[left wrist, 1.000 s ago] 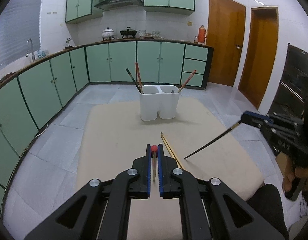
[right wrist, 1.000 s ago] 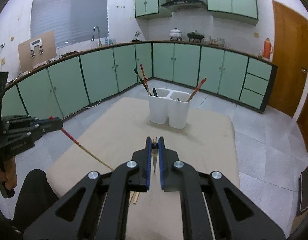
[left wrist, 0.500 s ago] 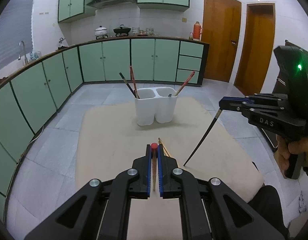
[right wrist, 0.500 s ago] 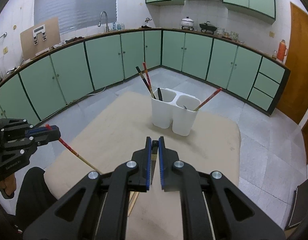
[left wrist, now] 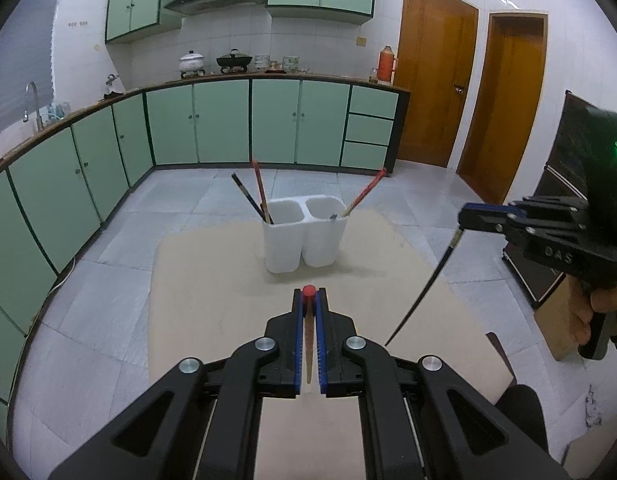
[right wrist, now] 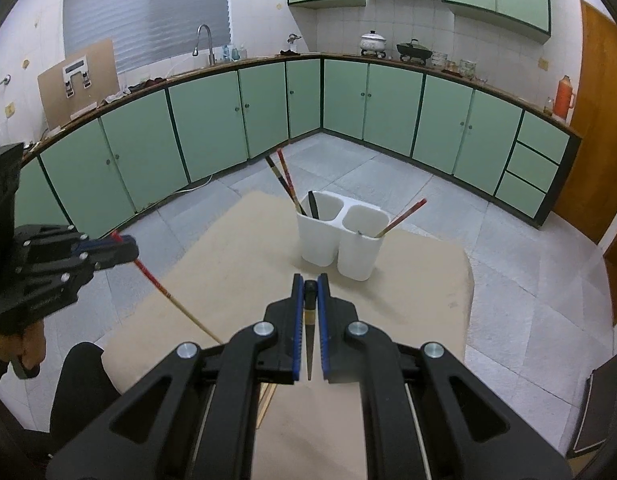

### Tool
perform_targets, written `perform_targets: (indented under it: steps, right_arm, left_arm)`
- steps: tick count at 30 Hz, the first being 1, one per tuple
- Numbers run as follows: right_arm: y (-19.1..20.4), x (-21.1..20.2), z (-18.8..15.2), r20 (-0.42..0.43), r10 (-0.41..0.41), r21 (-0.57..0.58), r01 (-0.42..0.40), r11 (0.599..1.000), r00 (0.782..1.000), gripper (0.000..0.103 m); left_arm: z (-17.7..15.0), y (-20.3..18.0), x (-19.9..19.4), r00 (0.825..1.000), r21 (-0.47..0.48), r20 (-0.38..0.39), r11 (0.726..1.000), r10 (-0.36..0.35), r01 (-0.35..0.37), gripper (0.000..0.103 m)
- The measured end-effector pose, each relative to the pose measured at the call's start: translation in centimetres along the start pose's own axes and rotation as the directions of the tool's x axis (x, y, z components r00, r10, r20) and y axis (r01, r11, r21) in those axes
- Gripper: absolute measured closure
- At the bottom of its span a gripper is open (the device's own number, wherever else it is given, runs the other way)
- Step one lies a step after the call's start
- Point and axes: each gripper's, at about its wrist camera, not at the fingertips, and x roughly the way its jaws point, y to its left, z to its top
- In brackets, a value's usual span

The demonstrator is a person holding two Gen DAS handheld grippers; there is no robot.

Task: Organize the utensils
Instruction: 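Lift the red-patterned chopstick with the left tool while the right tool lifts the black one, then open both tools above the white holder to drop the chopsticks in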

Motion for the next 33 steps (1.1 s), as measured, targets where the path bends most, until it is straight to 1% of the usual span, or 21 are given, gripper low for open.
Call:
perform_targets:
  steps: [4, 9, 15, 20, 26, 28, 33]
  right_arm:
    - [-0.3, -1.1, 1.0, 0.007, 0.0, 0.004, 0.0, 1.0, 1.0, 0.097]
    - [-0.9, -2.2, 3.2, 0.007, 0.013, 0.013, -0.013, 1.0, 1.0, 0.097]
    - [-1.8, -3.6, 7.5, 0.03, 0.005, 0.015, -0.005, 1.0, 1.0, 0.097]
    - [-2.4, -3.8, 10.9, 0.051, -0.01, 0.02, 0.009, 1.0, 0.999, 0.097]
    - [-3.4, -2.4, 14.8, 0.066, -0.028, 0.036, 0.026, 0.999, 0.997, 0.097]
    - [-3.7, -1.9, 15.8, 0.076, -0.038, 0.039, 0.035, 0.999, 0.996, 0.097]
    - [-5.4, 1.1, 18.4, 0.114, -0.056, 0.078, 0.047, 0.996, 0.992, 0.097]
  left_arm:
    - [2.1, 0.1, -0.3, 1.0, 0.005, 0.011, 1.0, -0.012, 0.012, 0.097]
    - [4.9, -0.3, -0.9, 0.999, 0.036, 0.05, 0.999, -0.019, 0.017, 0.097]
    - [8.9, -0.8, -1.0, 0.995, 0.051, 0.098, 0.999, -0.006, 0.001, 0.097]
    - [12.8, -0.6, -0.3, 0.991, 0.054, 0.135, 0.998, 0.015, -0.022, 0.097]
    - [16.2, 0.1, 1.5, 0.982, 0.02, 0.19, 0.999, 0.025, -0.029, 0.097]
    - [17.2, 0.2, 2.6, 0.979, 0.016, 0.202, 0.999, 0.034, -0.038, 0.097]
    - [19.5, 1.0, 5.8, 0.975, -0.01, 0.218, 0.999, 0.055, -0.054, 0.097]
